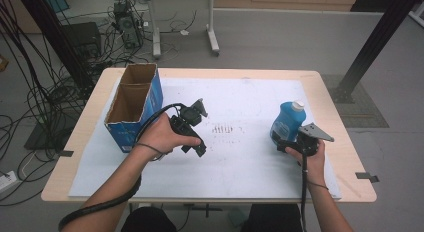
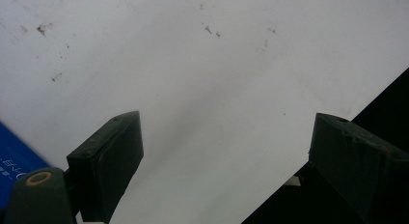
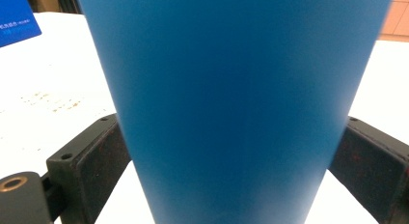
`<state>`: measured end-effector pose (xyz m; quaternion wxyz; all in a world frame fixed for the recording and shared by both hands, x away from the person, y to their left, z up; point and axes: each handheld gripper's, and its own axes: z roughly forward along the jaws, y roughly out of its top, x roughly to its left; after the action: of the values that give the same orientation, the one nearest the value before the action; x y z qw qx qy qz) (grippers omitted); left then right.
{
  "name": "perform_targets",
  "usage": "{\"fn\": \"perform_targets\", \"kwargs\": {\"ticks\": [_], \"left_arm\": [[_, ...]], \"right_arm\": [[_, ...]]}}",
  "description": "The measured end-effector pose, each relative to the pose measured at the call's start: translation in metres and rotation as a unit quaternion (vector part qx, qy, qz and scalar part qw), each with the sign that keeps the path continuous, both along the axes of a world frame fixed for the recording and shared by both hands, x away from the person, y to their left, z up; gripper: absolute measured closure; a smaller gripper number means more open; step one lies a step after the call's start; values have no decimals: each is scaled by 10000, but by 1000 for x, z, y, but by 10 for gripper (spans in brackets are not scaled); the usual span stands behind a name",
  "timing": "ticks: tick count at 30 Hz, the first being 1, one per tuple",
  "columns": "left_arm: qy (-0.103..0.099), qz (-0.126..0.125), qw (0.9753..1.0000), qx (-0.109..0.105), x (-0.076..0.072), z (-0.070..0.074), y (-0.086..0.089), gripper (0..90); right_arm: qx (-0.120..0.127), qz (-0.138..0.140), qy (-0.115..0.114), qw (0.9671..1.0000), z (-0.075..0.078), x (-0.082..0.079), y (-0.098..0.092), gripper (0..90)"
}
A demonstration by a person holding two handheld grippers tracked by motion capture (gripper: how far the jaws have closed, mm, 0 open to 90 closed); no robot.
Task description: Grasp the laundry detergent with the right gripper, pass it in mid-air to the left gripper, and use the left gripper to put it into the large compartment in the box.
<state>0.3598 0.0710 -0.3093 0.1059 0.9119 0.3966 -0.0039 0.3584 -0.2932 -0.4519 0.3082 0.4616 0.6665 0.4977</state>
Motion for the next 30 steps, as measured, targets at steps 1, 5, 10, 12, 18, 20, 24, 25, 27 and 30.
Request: {"fn": "perform_targets", "kwargs": {"ticks": [1,5,10,12,18,20,24,25,27,30], "left_arm": [[0,0,10000,0,0,0,0,123],[-18,12,10000,-19,0,1,0,123],[-20,21,10000,-29,0,1,0,123],[-11,31,10000,-32,0,0,1,123],[-6,38,10000,-15,0,-1,1,123],[-9,43,10000,-24,0,-1,2,122],[-12,51,10000,-24,0,-1,2,121],[-9,51,10000,-20,0,-1,2,121],[-6,49,10000,-21,0,-1,2,121],[2,47,10000,-14,-1,-1,1,121]], "right_arm": [[0,0,0,10000,0,0,0,51],[-5,15,13,10000,0,0,0,51],[-20,9,-1,10000,0,0,-1,51],[-17,-4,9,10000,0,0,-1,51],[-4,-5,16,10000,0,0,-1,51],[-6,-7,13,10000,0,0,-1,51],[-2,-17,11,10000,0,-1,-1,51],[-4,-21,11,10000,1,-1,-1,52],[0,-26,8,10000,0,-1,-2,51],[-8,-25,5,10000,0,-1,-2,51]]}}
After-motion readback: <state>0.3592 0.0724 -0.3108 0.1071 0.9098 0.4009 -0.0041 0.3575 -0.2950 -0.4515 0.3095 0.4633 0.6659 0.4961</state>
